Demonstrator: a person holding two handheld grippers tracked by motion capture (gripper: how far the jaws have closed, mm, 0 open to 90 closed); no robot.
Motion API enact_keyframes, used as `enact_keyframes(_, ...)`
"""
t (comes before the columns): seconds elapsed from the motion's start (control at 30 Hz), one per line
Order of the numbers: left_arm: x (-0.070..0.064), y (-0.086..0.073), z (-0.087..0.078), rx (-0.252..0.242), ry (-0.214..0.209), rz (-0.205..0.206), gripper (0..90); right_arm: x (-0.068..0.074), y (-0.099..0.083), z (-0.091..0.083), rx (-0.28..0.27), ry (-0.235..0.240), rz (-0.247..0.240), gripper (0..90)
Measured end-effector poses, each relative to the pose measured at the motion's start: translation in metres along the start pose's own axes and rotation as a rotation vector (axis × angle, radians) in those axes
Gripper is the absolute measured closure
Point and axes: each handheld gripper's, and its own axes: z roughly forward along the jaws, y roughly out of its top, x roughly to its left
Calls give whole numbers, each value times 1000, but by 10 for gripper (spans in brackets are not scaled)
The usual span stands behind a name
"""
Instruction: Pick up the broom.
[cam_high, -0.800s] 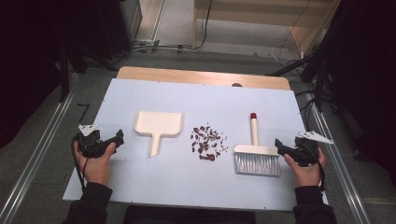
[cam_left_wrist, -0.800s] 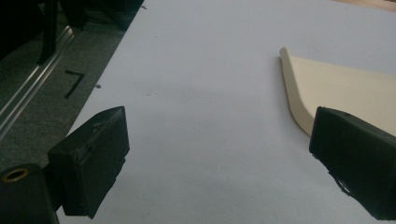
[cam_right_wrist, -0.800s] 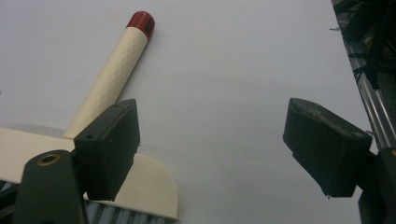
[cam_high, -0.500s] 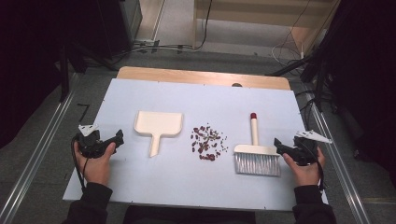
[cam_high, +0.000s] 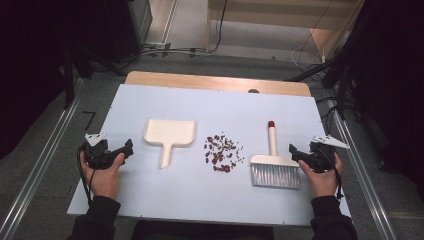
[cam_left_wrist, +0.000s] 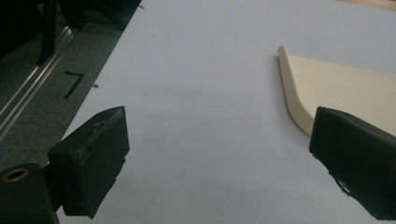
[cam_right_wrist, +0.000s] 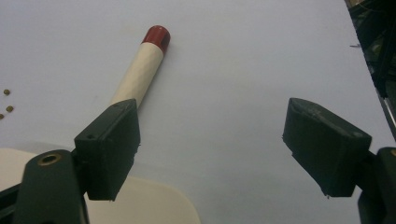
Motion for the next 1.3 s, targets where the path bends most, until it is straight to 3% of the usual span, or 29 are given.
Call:
enact_keyframes(0.9,1,0,2,2,-1,-6,59,12,31,32,-3,20,9,202)
enact_keyframes(1.3,1,0,3,5,-8,-11,60,22,46,56,35,30,9,240)
